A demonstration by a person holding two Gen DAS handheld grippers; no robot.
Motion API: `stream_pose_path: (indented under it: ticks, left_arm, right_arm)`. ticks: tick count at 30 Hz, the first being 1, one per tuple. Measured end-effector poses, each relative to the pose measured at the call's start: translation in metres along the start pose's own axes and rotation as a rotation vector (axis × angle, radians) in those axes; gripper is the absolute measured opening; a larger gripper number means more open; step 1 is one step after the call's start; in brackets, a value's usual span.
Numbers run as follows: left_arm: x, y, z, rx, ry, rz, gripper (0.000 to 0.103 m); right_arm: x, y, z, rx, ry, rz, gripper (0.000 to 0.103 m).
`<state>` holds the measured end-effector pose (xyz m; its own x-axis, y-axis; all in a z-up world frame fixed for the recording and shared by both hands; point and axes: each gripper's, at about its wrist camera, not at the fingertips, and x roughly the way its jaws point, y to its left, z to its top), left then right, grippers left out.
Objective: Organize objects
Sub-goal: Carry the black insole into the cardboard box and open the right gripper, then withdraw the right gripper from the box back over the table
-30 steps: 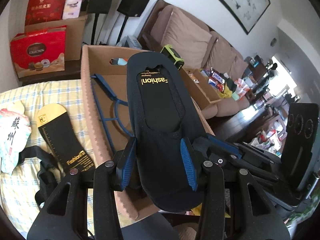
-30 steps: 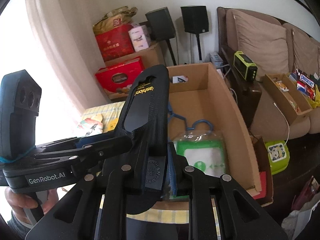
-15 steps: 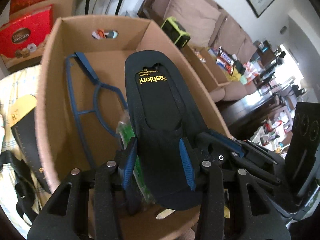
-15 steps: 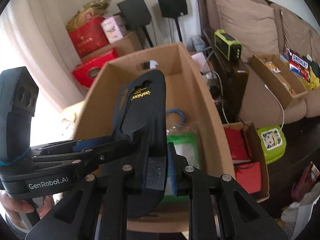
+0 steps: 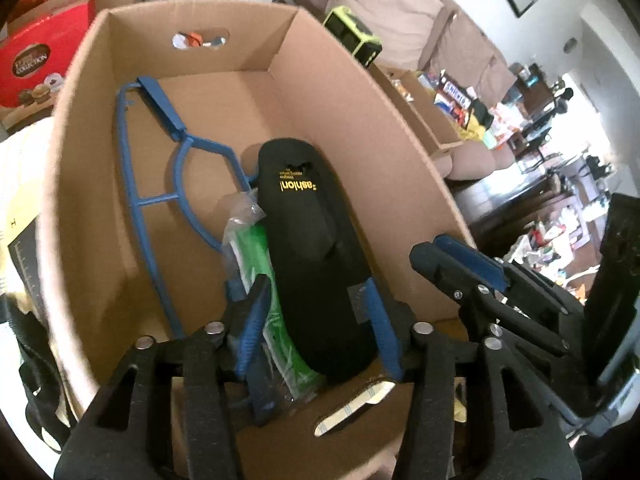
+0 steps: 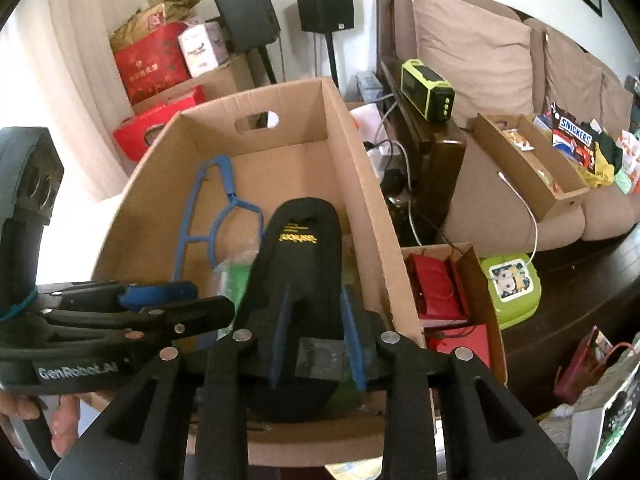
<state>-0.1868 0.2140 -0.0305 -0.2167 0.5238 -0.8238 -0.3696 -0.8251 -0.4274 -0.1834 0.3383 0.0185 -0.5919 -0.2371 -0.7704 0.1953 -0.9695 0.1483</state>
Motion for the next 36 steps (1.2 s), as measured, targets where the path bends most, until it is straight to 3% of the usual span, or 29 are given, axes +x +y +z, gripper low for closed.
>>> stream_pose_path:
  ticks: [1, 3, 6, 10, 14, 22, 25, 36]
  left_arm:
    - [-0.008, 0.002, -0.001, 0.0, -0.019, 0.003, 0.057]
    - [-0.02, 0.0, 0.001, 0.001, -0.047, -0.006, 0.059]
    - [-0.039, 0.001, 0.003, -0.003, -0.1, 0.014, 0.076]
    - [-0.064, 0.003, 0.0, 0.011, -0.154, 0.024, 0.08]
    - [-0.085, 0.009, -0.006, 0.03, -0.203, 0.076, 0.085]
    - [-0.109, 0.034, -0.019, 0.021, -0.259, 0.163, 0.095]
    - [-0.117, 0.04, -0.023, 0.029, -0.285, 0.185, 0.103]
    - [-0.147, 0.061, -0.043, 0.042, -0.344, 0.297, 0.103]
  right_arm:
    - [-0.003, 0.003, 0.001, -0.002, -0.007, 0.005, 0.028]
    - [-0.008, 0.007, 0.004, -0.009, -0.02, 0.013, 0.036]
    - [-0.015, 0.019, 0.006, -0.024, -0.034, 0.025, 0.045]
    - [-0.021, 0.032, 0.008, -0.036, -0.047, 0.032, 0.054]
    - [-0.025, 0.039, 0.01, -0.039, -0.058, 0.047, 0.072]
    - [-0.034, 0.055, 0.011, -0.053, -0.072, 0.061, 0.083]
    - [-0.036, 0.062, 0.012, -0.059, -0.073, 0.075, 0.089]
    - [-0.043, 0.1, 0.012, -0.123, -0.076, 0.102, 0.093]
